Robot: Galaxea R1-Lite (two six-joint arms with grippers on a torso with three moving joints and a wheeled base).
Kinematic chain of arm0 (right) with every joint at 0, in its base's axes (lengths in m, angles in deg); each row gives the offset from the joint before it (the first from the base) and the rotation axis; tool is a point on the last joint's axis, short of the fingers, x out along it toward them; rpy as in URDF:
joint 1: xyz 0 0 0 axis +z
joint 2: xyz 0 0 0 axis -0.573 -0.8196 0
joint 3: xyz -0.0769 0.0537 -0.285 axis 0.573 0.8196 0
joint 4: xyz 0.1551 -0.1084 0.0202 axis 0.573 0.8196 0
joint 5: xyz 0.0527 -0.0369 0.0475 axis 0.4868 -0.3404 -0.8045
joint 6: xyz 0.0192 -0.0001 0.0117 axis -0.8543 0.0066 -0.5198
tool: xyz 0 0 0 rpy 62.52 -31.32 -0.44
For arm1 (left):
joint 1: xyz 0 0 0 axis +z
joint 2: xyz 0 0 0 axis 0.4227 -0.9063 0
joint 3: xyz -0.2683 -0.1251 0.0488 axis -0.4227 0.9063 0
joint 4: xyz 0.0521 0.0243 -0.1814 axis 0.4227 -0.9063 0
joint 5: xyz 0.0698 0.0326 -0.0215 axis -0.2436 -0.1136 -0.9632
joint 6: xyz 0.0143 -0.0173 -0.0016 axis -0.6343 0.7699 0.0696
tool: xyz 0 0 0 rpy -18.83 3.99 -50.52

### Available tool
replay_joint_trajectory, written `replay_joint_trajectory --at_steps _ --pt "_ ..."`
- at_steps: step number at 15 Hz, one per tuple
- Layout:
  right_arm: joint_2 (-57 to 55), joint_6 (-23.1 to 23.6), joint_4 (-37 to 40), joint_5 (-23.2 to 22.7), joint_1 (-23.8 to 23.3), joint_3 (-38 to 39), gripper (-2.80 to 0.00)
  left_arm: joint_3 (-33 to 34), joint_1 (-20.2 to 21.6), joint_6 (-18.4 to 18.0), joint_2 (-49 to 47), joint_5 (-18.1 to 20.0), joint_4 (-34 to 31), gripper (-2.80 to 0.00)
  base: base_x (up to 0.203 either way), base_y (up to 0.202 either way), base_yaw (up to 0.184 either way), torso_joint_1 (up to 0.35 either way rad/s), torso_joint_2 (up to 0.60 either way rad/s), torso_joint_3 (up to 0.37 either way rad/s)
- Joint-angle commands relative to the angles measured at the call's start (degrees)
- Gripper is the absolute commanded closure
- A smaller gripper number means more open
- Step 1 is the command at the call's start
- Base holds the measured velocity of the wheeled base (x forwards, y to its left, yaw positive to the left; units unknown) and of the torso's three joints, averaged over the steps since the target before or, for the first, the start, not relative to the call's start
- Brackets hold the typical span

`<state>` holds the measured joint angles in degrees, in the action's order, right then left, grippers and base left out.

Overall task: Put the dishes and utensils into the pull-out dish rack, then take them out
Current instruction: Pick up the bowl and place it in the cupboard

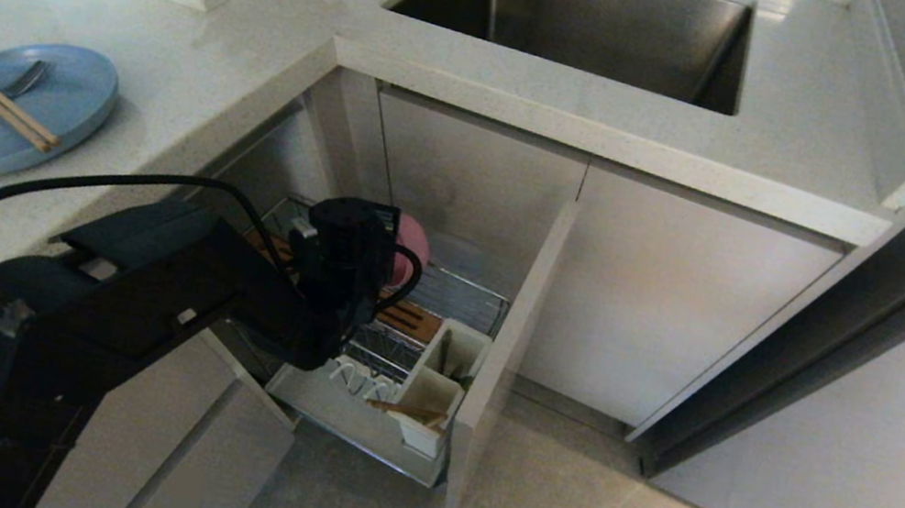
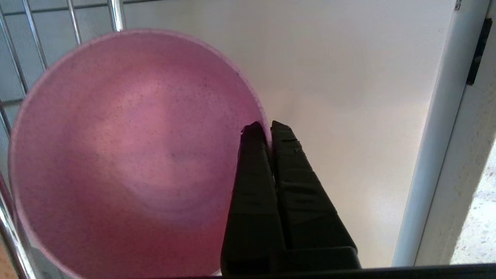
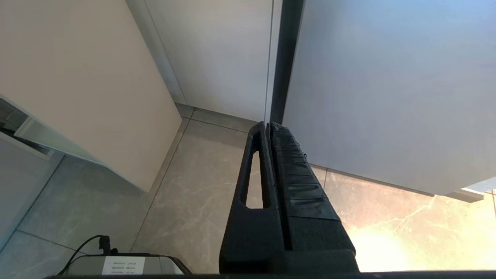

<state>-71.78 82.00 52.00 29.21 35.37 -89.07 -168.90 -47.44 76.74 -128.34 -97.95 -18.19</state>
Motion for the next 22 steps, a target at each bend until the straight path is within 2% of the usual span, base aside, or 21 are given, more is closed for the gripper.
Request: replay_joint_trajectory --at_steps 1,4,7,13,16,22 --pt "0.0 0.0 0.0 0.0 0.0 0.4 0.00 0.2 -0.1 0.4 -0.1 -0.2 0.2 0.00 0.000 0.000 0.000 0.000 0.00 0.000" --pt "0.0 0.0 0.0 0.0 0.0 0.5 0.00 0.6 0.0 0.5 0.5 -0.6 0.2 0.00 0.000 0.000 0.000 0.000 0.00 0.000" --pt "0.0 0.0 0.0 0.0 0.0 0.4 0.00 2.0 0.0 3.9 1.2 -0.4 0.3 0.00 0.000 0.000 0.000 0.000 0.00 0.000" --pt "0.0 0.0 0.0 0.0 0.0 0.5 0.00 2.1 0.3 4.0 1.4 -0.3 -0.3 0.00 0.000 0.000 0.000 0.000 0.00 0.000" --pt "0.0 0.0 0.0 0.0 0.0 0.4 0.00 1.6 0.5 4.1 1.8 0.2 -3.6 0.00 0.000 0.000 0.000 0.000 0.00 0.000" --pt "0.0 0.0 0.0 0.0 0.0 0.5 0.00 1.4 0.5 4.2 1.9 0.2 -3.9 0.00 0.000 0.000 0.000 0.000 0.00 0.000"
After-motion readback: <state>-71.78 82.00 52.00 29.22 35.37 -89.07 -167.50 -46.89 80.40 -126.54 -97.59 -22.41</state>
